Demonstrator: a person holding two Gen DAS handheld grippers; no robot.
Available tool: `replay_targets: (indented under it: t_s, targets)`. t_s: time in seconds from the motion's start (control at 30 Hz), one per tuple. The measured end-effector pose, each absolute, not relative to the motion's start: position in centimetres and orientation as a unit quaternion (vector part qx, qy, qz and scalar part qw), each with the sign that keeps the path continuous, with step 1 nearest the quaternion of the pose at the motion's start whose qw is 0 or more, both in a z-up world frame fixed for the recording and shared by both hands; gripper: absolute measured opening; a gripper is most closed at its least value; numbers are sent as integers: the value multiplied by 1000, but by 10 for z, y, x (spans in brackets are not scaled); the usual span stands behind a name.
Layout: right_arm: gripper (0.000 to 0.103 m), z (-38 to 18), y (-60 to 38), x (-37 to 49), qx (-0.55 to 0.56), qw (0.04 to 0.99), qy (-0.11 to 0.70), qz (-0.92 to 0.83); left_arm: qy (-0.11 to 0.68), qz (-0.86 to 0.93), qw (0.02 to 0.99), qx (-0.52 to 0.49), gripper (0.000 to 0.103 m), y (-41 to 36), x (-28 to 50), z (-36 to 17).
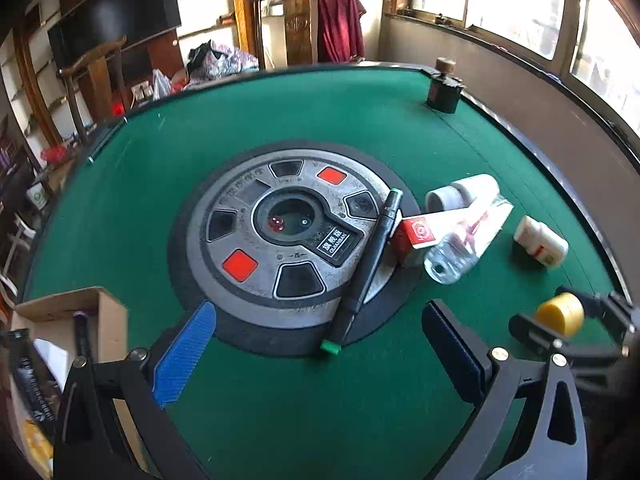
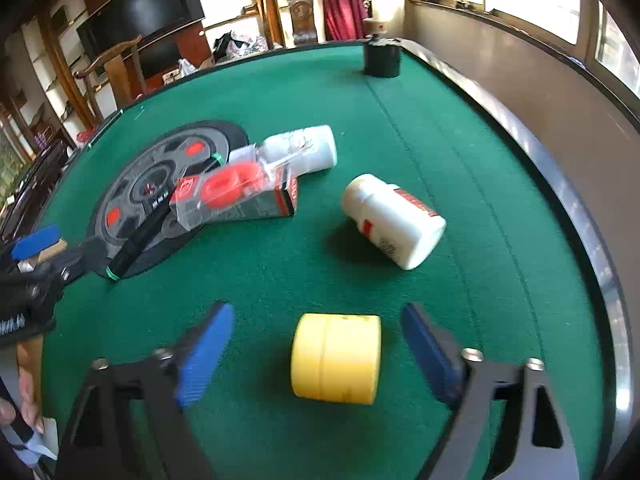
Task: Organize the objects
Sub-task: 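Grasp the yellow tape roll with the right gripper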
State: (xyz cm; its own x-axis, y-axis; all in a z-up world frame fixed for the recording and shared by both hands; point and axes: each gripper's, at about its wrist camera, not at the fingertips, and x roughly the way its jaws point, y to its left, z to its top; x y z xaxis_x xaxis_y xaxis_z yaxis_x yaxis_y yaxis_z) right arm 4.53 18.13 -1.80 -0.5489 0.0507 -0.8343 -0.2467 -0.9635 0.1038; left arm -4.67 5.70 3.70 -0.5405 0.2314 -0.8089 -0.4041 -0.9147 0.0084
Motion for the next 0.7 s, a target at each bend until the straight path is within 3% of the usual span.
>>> replay_targets:
  t_s: [0.03, 0.17, 0.3, 0.53, 0.57, 0.67, 0.7]
  targets:
    - [79, -17, 179, 45, -464, 88, 96, 876, 101, 872, 181, -444, 103, 59, -49, 34]
    - [53, -17, 176, 46, -449, 86, 79, 886, 132, 870, 178, -441, 102, 73, -59, 22]
    - [51, -17, 180, 49, -440, 81, 90, 890, 161, 868, 185, -431, 89, 89, -62, 14]
    - [52, -19, 176, 47, -436, 77, 81, 893, 184, 867, 200, -418, 84, 111, -58, 5]
    - [52, -19, 176, 47, -436, 77, 80, 893, 178, 865, 211, -420, 71, 112, -57, 5]
    - [52, -20, 174, 45, -437, 77, 77, 893, 174, 860, 217, -428, 16, 113, -52, 8]
    - [52, -20, 174, 45, -438, 77, 75, 893, 174, 859, 217, -431, 14, 113, -51, 8]
